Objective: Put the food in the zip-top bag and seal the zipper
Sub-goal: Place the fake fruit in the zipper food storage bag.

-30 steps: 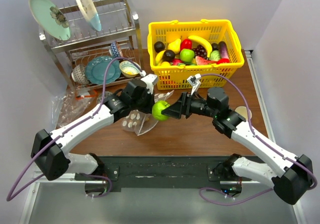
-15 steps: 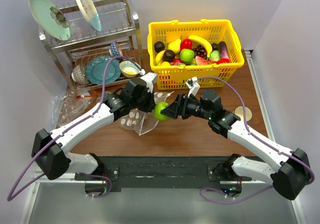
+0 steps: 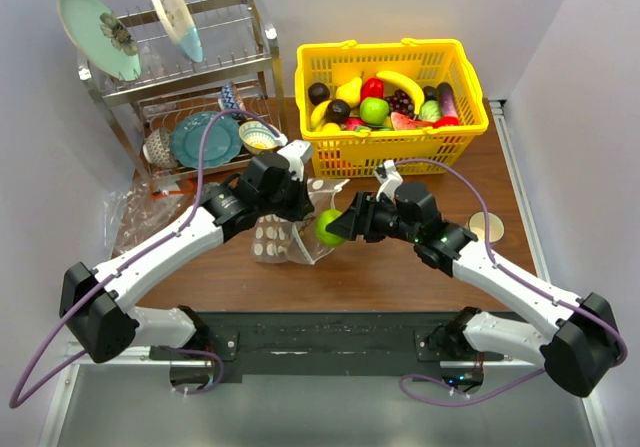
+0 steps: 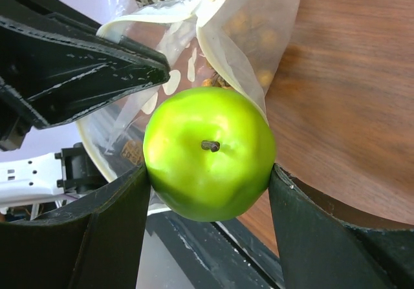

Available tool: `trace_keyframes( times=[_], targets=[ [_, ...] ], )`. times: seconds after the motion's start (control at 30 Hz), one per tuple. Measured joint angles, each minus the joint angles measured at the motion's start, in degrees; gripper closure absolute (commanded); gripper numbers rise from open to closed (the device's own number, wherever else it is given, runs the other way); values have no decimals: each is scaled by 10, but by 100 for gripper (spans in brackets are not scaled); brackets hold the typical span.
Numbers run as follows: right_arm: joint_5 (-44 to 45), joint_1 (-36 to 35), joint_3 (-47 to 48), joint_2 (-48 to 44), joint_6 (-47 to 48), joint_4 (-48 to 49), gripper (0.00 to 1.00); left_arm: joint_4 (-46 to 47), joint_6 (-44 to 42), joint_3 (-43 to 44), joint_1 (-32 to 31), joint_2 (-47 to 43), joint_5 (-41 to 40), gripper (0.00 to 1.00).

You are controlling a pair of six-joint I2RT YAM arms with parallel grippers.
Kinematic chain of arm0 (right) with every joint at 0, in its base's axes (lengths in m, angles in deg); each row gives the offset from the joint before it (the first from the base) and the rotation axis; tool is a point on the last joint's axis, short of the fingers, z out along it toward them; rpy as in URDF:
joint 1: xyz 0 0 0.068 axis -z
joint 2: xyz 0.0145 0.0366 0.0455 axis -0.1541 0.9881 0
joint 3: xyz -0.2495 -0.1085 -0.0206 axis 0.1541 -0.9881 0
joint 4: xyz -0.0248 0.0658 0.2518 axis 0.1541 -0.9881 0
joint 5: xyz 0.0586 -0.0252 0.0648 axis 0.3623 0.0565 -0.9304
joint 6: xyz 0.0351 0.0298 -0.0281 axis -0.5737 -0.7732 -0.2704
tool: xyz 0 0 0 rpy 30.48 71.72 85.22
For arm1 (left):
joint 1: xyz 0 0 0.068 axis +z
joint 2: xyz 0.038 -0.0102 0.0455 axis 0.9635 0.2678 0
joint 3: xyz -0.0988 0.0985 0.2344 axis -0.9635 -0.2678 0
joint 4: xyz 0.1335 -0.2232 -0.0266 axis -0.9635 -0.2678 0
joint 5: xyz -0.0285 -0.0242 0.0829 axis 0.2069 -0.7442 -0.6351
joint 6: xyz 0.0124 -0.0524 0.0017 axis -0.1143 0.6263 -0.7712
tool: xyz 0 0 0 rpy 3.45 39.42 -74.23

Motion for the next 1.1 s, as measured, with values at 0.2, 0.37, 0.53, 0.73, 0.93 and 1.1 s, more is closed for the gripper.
trace_keyframes(
  times=[0.2, 0.37, 0.53, 0.73, 0.93, 1.1],
  targets=[
    [5, -16, 18, 18, 0, -3, 60, 0, 8, 4, 0, 0, 12, 100],
    [16, -31, 39, 28, -2, -2, 36, 5, 10, 21, 0, 0, 18, 100],
    [25, -52, 59, 49, -3, -4, 13, 4, 13, 34, 0, 0, 20, 100],
    [54, -59, 81, 25, 14, -51, 22, -16, 12, 63, 10, 0, 7, 100],
    [103, -59, 142, -15, 50, -125, 28, -49, 6, 85, 21, 0, -32, 100],
    [139, -59, 165, -33, 77, -177, 29, -76, -2, 99, 23, 0, -62, 100]
  ],
)
